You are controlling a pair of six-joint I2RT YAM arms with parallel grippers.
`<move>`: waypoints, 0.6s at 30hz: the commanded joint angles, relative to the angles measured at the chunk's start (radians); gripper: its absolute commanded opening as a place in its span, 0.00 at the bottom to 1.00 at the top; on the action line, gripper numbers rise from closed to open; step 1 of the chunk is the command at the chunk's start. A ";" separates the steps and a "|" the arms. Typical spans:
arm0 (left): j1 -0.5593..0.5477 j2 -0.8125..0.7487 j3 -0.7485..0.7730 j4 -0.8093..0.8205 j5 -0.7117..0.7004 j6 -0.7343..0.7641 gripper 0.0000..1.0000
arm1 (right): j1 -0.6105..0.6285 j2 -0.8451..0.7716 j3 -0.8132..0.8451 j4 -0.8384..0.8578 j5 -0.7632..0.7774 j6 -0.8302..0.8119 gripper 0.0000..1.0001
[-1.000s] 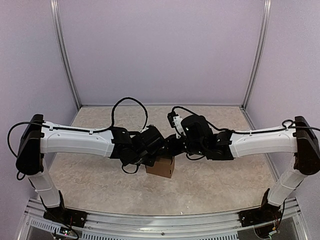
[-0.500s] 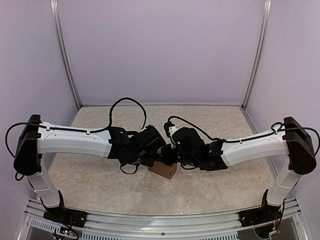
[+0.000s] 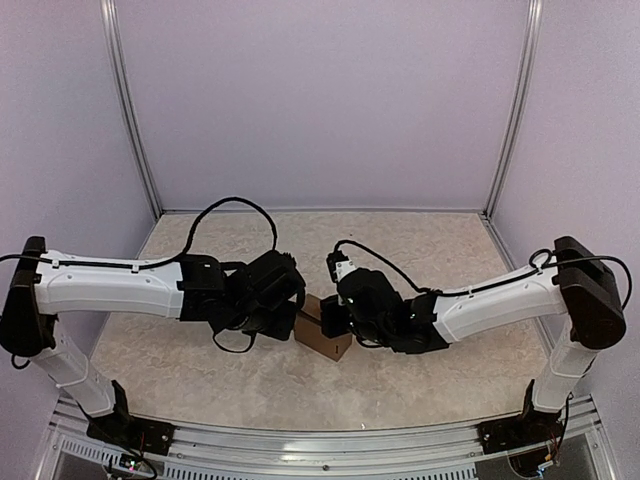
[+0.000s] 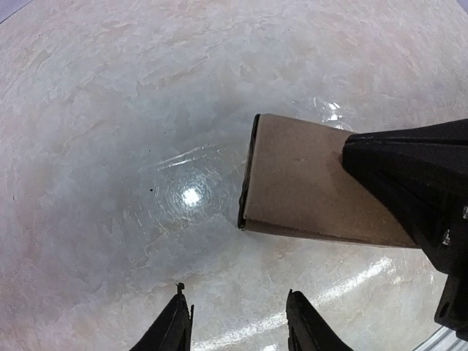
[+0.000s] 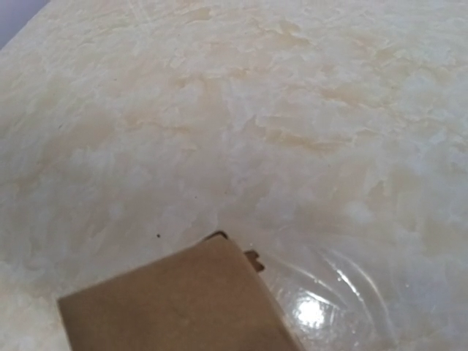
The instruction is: Fold the paper box
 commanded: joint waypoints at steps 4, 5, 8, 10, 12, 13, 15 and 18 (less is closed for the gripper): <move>0.033 -0.103 -0.005 0.070 0.096 0.090 0.29 | 0.013 0.014 -0.078 -0.064 -0.044 -0.031 0.00; 0.044 -0.113 -0.012 0.095 0.123 0.097 0.25 | 0.012 0.012 -0.085 -0.055 -0.055 -0.043 0.00; 0.085 -0.143 -0.053 0.210 0.230 0.115 0.11 | 0.012 0.005 -0.107 -0.043 -0.079 -0.068 0.00; 0.112 -0.156 -0.080 0.288 0.301 0.132 0.04 | 0.012 -0.004 -0.123 -0.034 -0.086 -0.075 0.00; 0.128 -0.159 -0.108 0.371 0.370 0.154 0.00 | 0.012 -0.012 -0.133 -0.028 -0.093 -0.080 0.00; 0.134 -0.160 -0.126 0.409 0.388 0.161 0.00 | 0.012 -0.013 -0.136 -0.031 -0.099 -0.086 0.00; 0.152 -0.160 -0.145 0.475 0.418 0.175 0.00 | 0.012 -0.014 -0.137 -0.039 -0.106 -0.089 0.00; 0.176 -0.133 -0.165 0.528 0.464 0.187 0.00 | 0.012 -0.022 -0.150 -0.032 -0.106 -0.087 0.00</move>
